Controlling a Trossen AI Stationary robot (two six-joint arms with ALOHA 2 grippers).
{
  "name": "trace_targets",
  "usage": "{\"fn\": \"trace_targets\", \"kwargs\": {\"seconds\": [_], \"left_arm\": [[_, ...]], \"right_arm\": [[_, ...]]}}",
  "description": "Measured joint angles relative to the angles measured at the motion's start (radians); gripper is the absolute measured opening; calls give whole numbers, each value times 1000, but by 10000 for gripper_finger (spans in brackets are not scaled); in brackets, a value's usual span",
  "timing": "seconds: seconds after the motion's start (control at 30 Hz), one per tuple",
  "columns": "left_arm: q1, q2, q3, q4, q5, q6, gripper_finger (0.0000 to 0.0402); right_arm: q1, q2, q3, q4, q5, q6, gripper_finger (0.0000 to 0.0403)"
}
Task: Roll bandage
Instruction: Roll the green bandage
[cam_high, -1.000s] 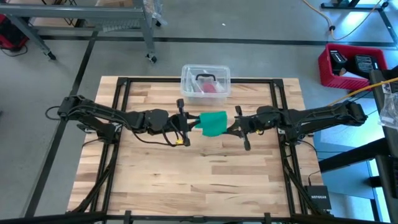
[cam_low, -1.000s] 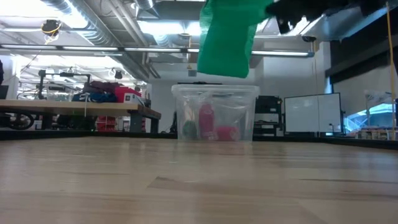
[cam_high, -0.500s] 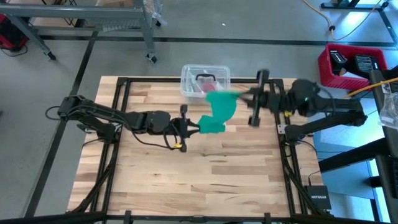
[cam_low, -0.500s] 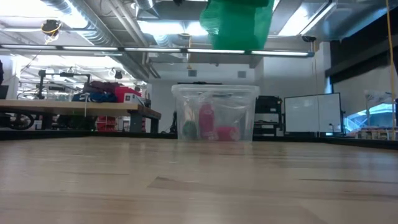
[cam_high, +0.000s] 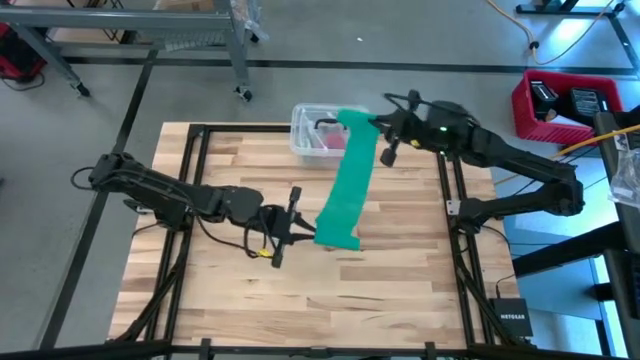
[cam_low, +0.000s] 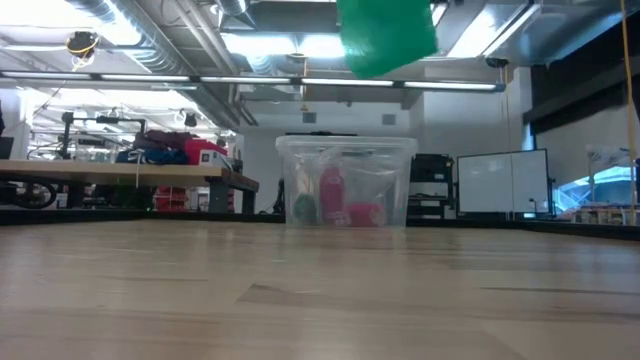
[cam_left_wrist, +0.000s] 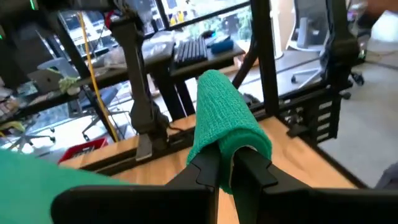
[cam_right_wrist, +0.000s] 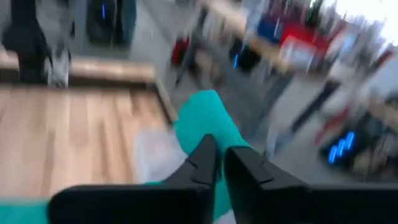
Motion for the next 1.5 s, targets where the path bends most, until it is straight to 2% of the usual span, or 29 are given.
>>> {"fn": "trace_targets", "kwargs": {"seconds": [0.1, 0.27, 0.43, 0.53, 0.6, 0.77, 0.87, 1.03, 1.13, 1.37, 1.43, 1.5], "left_arm": [[-7, -44, 8, -1, -28, -22, 17], [7, -118, 10, -17, -183, -86, 17], [43, -161, 10, -51, -203, -120, 17], [58, -165, 10, -61, -202, -115, 17], [64, -165, 10, -76, -201, -101, 17], [85, -165, 10, -104, -201, -71, 17], [106, -164, 10, -75, -206, -78, 17], [136, -165, 10, -36, -215, -96, 17], [141, -165, 10, -31, -221, -72, 17], [155, -165, 10, -16, -227, -40, 17], [159, -165, 10, -16, -227, -40, 17], [162, -165, 10, -22, -227, -40, 17]], "right_arm": [[-33, 40, 0, -157, -2, 105, 82], [-50, 87, -2, -386, 15, 146, 198], [-49, 81, 33, -554, 17, 156, 287], [-49, 72, 78, -652, 7, 205, 315], [-49, 60, 94, -703, -39, 214, 326], [-49, 20, 105, -735, -267, 191, 332], [-48, 9, 90, -635, -367, 213, 332], [-2, 6, -83, -248, -528, 248, 332], [44, 8, -192, -31, -507, 273, 333], [171, 54, -382, 495, -356, 287, 333], [189, 92, -391, 589, -342, 285, 333], [204, 122, -383, 615, -387, 281, 333]]}}
